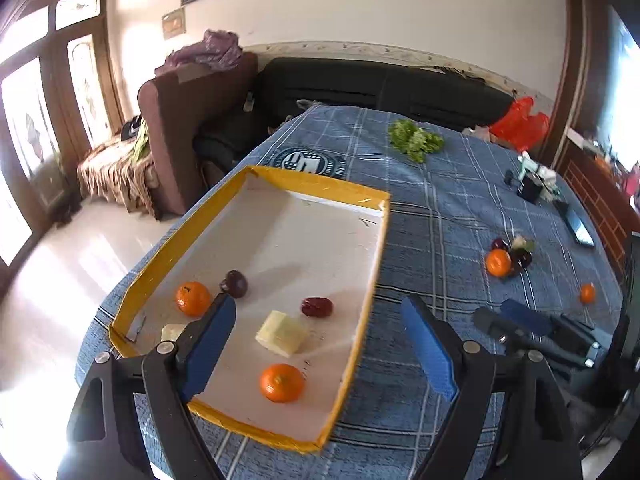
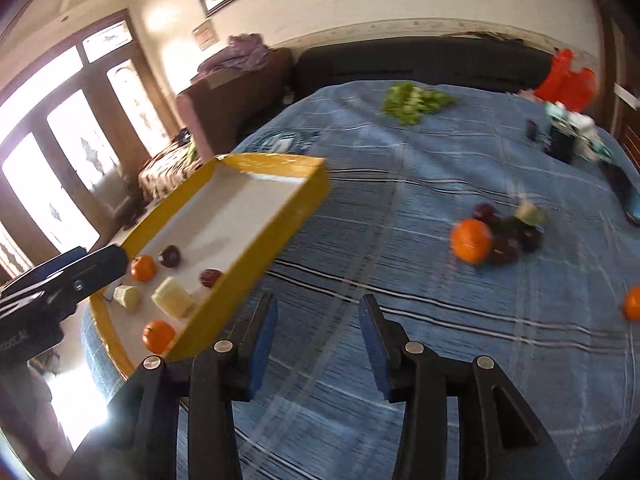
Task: Organize fruits
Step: 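Move the right tool from the tray toward the orange on the table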
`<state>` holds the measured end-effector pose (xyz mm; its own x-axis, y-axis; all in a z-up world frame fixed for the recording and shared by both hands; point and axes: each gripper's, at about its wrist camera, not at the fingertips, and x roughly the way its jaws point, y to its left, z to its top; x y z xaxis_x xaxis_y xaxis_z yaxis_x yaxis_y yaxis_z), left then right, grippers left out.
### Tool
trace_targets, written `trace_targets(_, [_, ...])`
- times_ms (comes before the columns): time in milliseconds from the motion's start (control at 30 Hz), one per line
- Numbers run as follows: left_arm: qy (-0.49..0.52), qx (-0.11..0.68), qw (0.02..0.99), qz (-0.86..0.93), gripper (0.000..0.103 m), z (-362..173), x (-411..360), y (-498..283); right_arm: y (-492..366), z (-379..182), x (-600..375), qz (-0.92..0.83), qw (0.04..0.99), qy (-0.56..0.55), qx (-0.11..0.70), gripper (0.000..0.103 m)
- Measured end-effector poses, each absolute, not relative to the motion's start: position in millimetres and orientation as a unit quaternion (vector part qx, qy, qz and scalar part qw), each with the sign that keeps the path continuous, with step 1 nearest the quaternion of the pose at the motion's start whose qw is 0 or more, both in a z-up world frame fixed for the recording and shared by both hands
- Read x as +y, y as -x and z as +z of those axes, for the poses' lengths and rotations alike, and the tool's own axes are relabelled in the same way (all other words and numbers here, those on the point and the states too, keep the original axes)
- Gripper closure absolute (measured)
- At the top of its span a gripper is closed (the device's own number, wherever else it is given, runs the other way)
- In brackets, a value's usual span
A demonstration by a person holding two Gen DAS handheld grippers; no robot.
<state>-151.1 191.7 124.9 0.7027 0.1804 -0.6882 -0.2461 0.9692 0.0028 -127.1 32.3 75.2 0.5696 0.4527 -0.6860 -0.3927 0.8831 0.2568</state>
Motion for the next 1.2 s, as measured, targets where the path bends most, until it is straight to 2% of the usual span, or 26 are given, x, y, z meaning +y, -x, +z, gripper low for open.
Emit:
trace_targets(400, [-0.002,0.365,0.926,0.098,0.019,128.8,148.2,155.2,123.9,90.6,-56.0,0.176,0.909,-0.076,0.371,0.055])
trace_targets(833, [0.01,0.379,0.924,0.049,0.019,114.7,132.4,144.4,119.0,116.0,-191.4,0.039,0.933,-0.108,0.342,0.052])
trace_targets(1200, [0.042,0.394,0.918,0.003,0.019,101.6,125.5,139.1,106.8,87.5,-258.7,-0.02,0.913,-0.145,0.38,0.051])
